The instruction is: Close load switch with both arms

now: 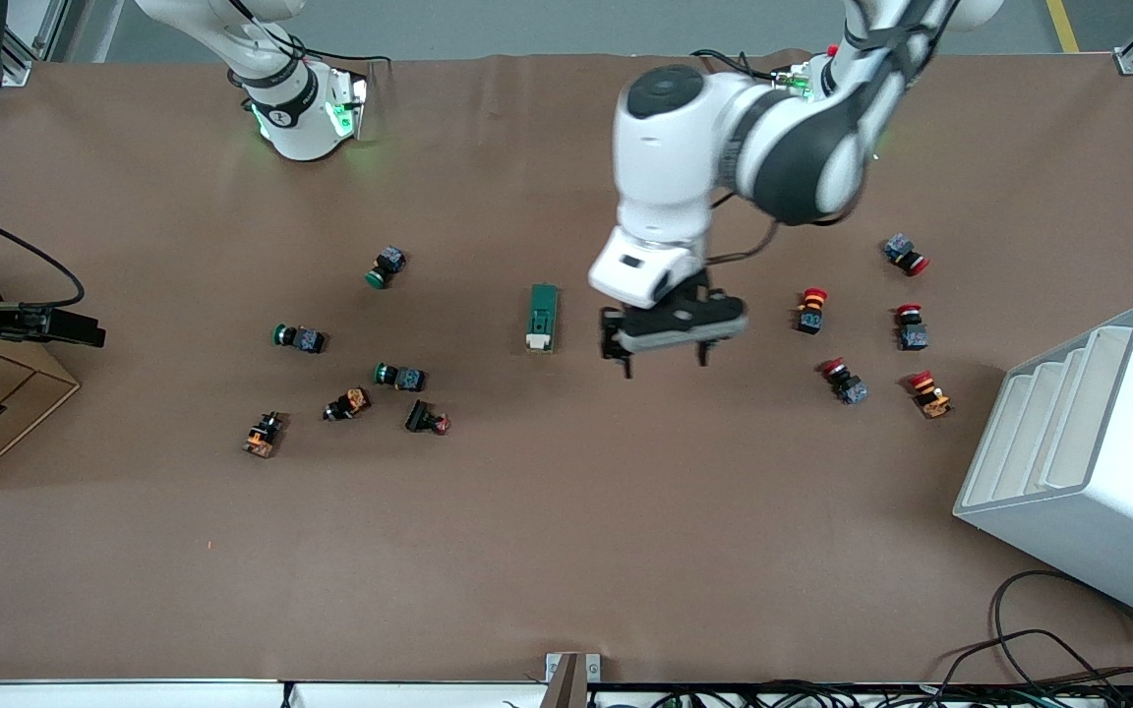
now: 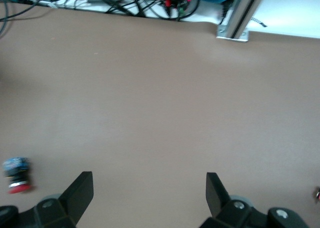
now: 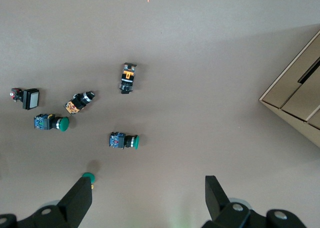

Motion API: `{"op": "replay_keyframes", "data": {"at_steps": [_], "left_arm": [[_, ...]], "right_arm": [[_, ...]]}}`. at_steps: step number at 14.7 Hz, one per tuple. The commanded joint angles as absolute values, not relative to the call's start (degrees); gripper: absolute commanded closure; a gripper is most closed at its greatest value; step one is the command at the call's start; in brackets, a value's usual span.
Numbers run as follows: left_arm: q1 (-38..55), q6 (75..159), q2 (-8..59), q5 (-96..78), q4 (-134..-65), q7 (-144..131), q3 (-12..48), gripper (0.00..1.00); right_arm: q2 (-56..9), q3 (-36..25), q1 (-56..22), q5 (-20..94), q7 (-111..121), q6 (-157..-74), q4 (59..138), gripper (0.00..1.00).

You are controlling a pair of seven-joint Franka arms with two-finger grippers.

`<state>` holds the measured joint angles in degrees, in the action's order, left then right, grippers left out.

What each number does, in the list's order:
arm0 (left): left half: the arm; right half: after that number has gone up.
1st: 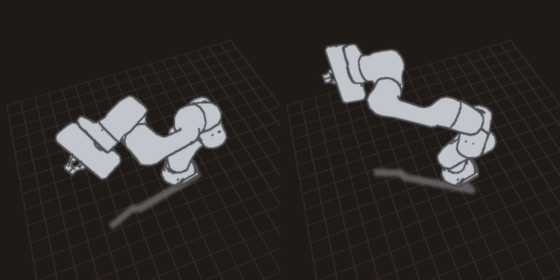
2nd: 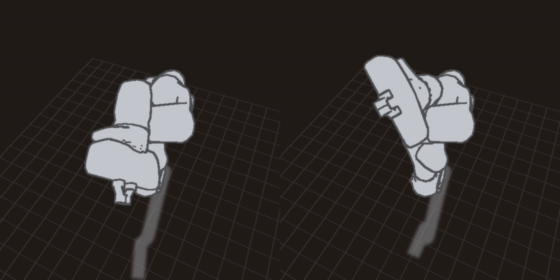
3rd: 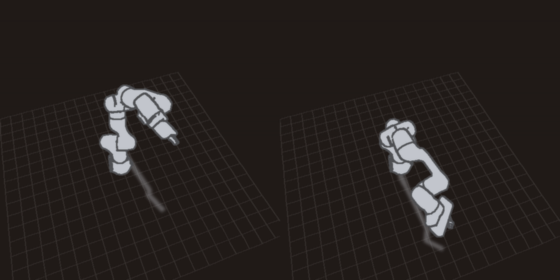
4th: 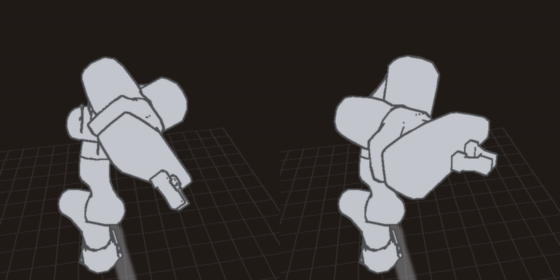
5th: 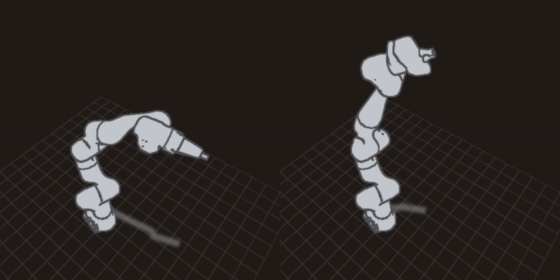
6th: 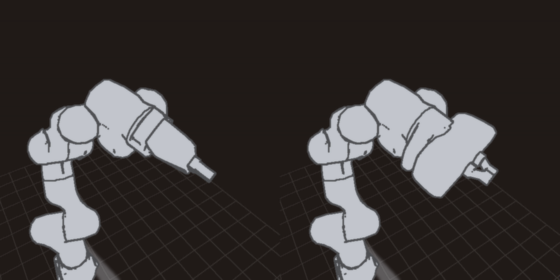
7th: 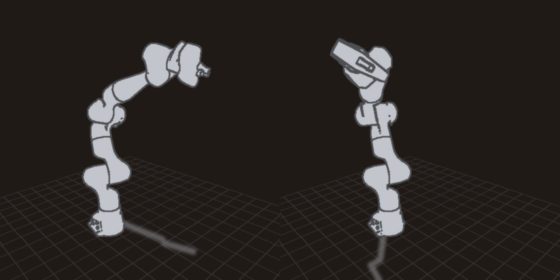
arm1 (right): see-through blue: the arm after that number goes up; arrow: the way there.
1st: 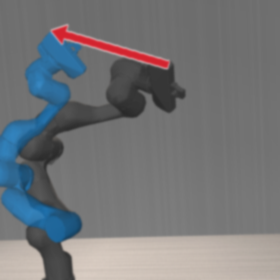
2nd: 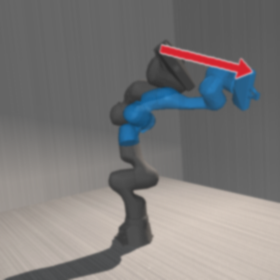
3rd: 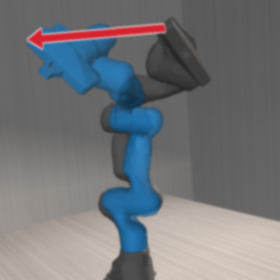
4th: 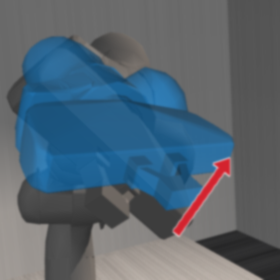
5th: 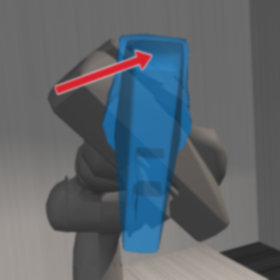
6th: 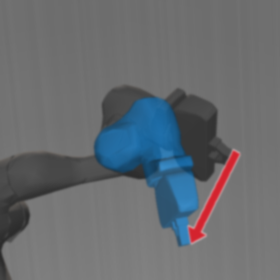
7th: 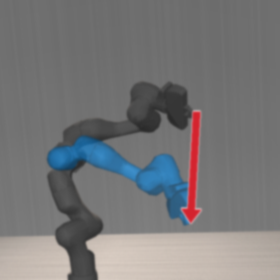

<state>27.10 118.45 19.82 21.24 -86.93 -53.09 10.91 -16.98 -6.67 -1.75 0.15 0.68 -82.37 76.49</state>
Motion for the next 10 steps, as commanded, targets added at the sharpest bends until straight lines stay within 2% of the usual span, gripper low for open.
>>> {"op": "replay_keyframes", "data": {"at_steps": [1,6,10], "left_arm": [[22.17,109.97,19.69,15.92,-79.82,-40.91,10.99,0.00],[13.55,99.78,19.16,12.04,-76.12,-26.57,11.43,0.00],[7.40,96.51,12.68,8.11,-76.72,-14.18,10.46,0.00]], "right_arm": [[-17.23,-6.06,-2.46,-0.35,0.71,-78.94,75.76,0.00],[-13.81,-6.24,-0.44,2.81,2.54,-77.87,77.86,0.00],[-8.10,-5.98,-0.62,2.11,3.69,-78.93,82.96,0.00]]}}
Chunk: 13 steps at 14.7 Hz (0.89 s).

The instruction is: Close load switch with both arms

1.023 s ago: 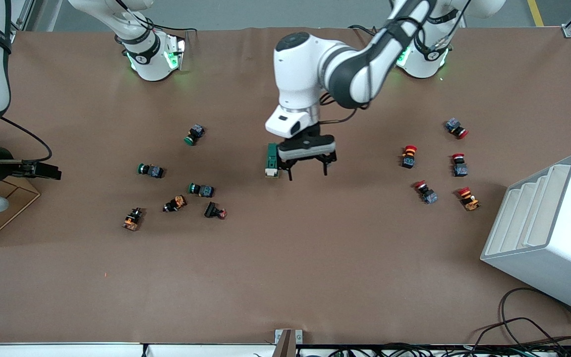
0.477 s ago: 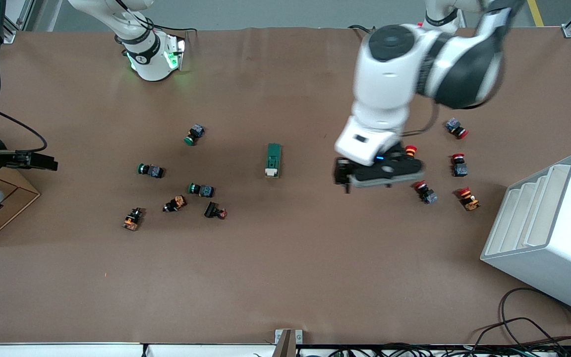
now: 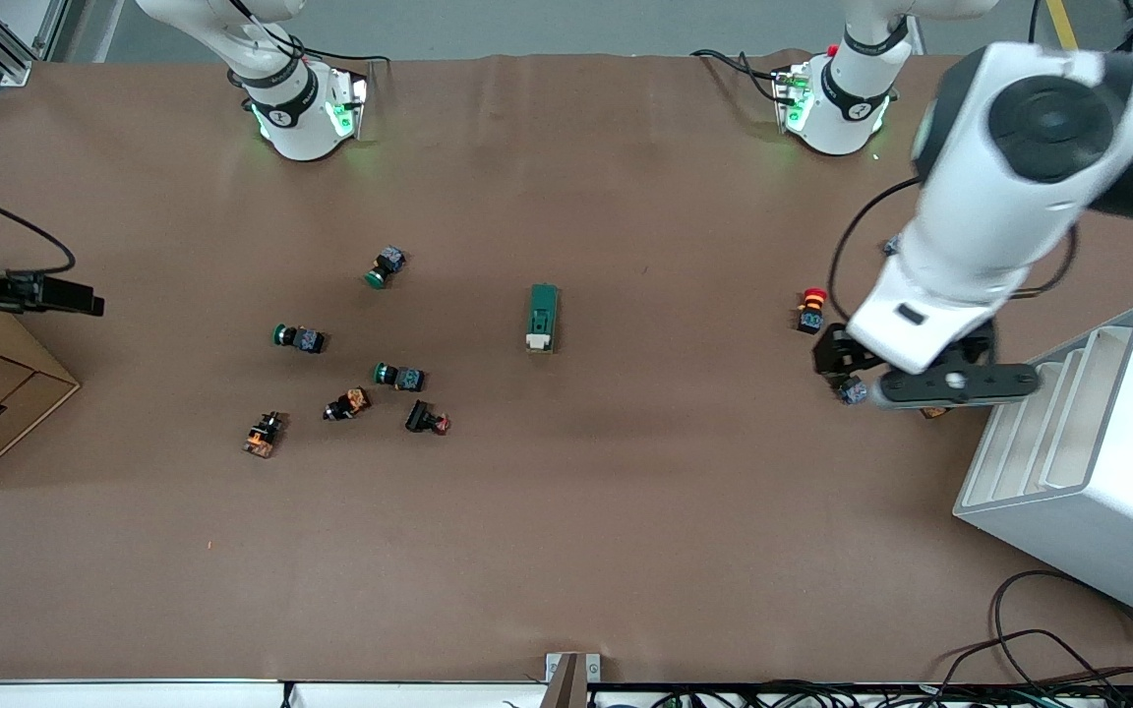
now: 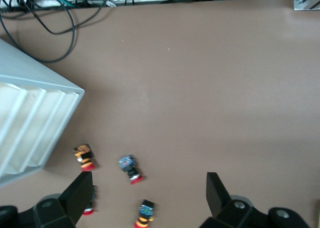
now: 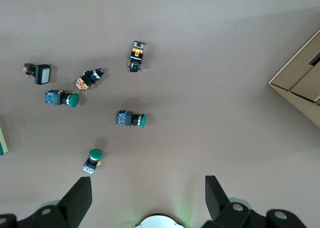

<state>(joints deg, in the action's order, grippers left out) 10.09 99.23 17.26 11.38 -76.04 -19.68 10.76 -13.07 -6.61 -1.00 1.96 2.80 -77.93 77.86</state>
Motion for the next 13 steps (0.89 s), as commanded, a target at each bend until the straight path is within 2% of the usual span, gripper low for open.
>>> {"op": "replay_keyframes", "data": {"at_steps": [1,5,7,9,13], "left_arm": [[5.99,94.94,11.70,6.17,-76.73,-11.80,10.28,0.00],[4.93,88.00,6.87,3.26,-77.52,-1.88,2.83,0.00],[3.61,86.23,3.01,0.19,-81.27,1.74,0.28,0.00],[3.43,85.61,0.19,0.00,-84.28,1.93,-0.26,0.00],[2.90,83.76,-1.23,-0.18,-85.25,0.71,0.00,0.00]], "right_arm": [[-7.04,-5.80,-0.44,1.94,3.69,-79.01,83.66,0.00],[-0.99,-3.35,1.14,1.67,3.52,-81.29,89.37,0.00],[1.92,-3.25,1.14,1.67,3.25,-81.65,91.92,0.00],[3.86,-3.25,1.23,1.67,3.25,-81.04,92.72,0.00],[6.41,-3.16,1.85,1.67,3.78,-79.54,92.90,0.00]]}}
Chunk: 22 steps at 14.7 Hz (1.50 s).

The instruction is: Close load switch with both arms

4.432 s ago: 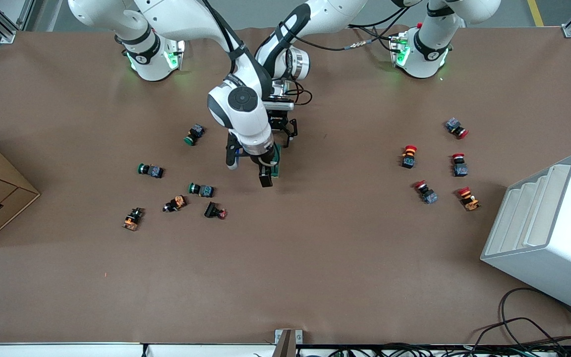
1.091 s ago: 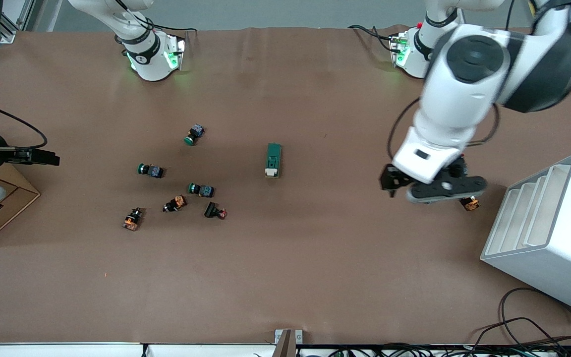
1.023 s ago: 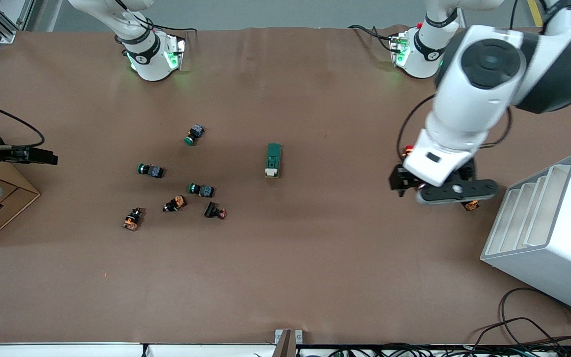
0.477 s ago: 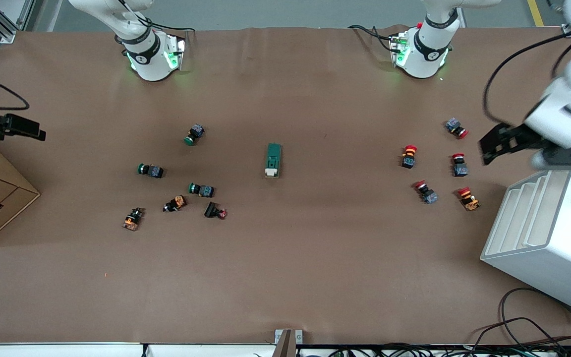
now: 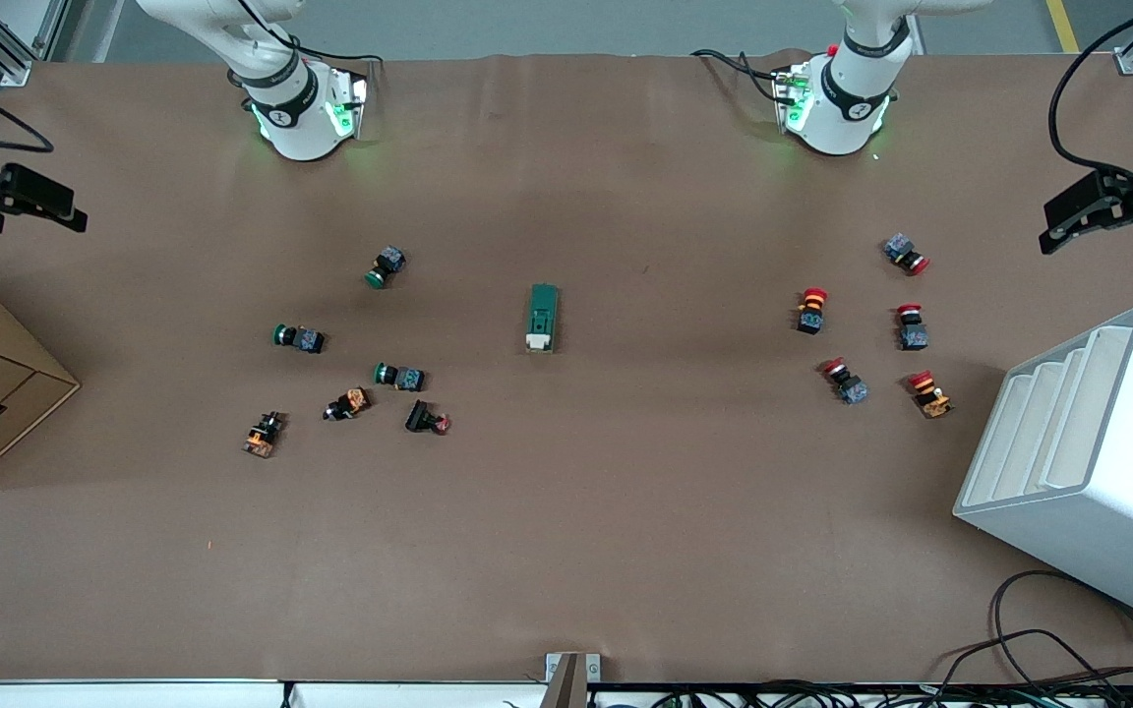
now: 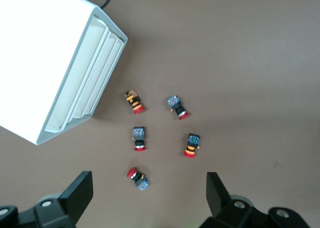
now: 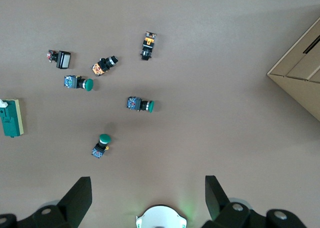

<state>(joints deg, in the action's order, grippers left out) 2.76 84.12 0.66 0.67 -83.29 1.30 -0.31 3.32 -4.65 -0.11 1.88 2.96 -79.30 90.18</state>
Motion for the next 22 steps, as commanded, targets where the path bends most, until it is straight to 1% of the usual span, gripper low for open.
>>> {"op": "replay_keyframes", "data": {"at_steps": [1,3,8,16,22], "left_arm": [[2.90,83.50,-1.32,-0.26,-85.34,0.70,0.35,0.00],[2.73,83.58,-1.75,-0.26,-86.30,0.79,1.05,0.00],[2.64,83.76,-2.90,-0.09,-87.19,-3.16,5.09,0.00],[3.69,83.58,-3.25,0.88,-87.10,-3.60,5.45,0.00],[1.50,83.76,-2.90,0.62,-86.75,-2.37,5.45,0.00]], "right_arm": [[7.03,-3.16,1.85,1.67,3.87,-79.45,92.90,0.00],[7.64,-3.25,1.76,1.67,3.87,-79.45,92.90,0.00],[7.38,-2.90,1.50,-0.09,4.39,-80.42,92.29,0.00],[7.29,-2.02,1.58,0.52,4.75,-81.82,92.29,0.00],[7.29,-2.11,1.67,0.53,6.86,-81.65,92.46,0.00]]}}
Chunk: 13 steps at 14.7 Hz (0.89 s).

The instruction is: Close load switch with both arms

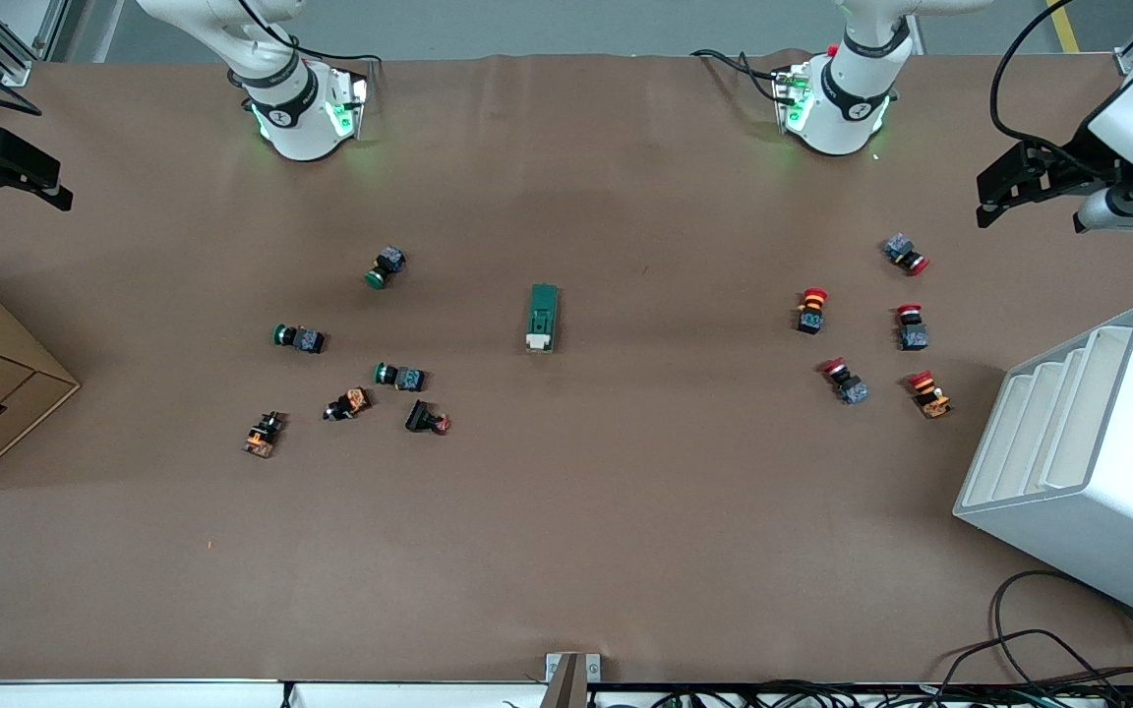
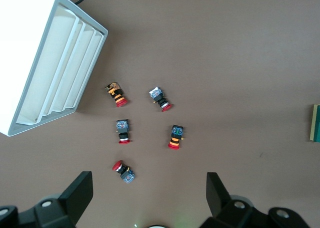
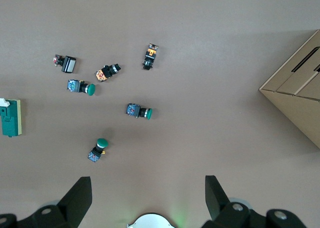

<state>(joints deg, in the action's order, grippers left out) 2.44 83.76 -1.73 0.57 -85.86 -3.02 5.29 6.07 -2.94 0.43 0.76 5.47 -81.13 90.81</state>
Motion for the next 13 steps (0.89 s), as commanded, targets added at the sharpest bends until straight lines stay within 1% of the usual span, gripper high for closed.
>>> {"op": "replay_keyframes", "data": {"at_steps": [1,6,9,10,11,13], "left_arm": [[0.97,83.85,-3.07,0.53,-86.84,-2.37,5.54,0.00],[0.09,83.85,-2.99,0.09,-86.93,-0.80,5.36,0.00],[-0.53,83.85,-3.07,0.09,-86.66,1.31,4.57,0.00],[0.34,83.76,-3.16,0.44,-86.49,1.58,3.44,0.00],[2.53,83.76,-3.25,0.61,-85.27,1.58,-0.05,0.00],[13.57,83.67,-2.90,0.35,-83.24,1.58,-13.03,0.00]], "right_arm": [[7.29,-2.11,1.67,0.53,6.86,-81.48,92.46,0.00],[7.56,-2.20,1.85,0.35,8.26,-80.68,92.37,0.00],[7.56,-2.20,1.76,0.35,8.26,-80.60,92.37,0.00],[7.56,-2.20,1.76,0.35,8.26,-80.60,92.37,0.00],[7.56,-2.20,1.76,0.35,8.26,-80.60,92.46,0.00],[7.56,-2.20,1.76,0.35,8.26,-80.33,92.46,0.00]]}}
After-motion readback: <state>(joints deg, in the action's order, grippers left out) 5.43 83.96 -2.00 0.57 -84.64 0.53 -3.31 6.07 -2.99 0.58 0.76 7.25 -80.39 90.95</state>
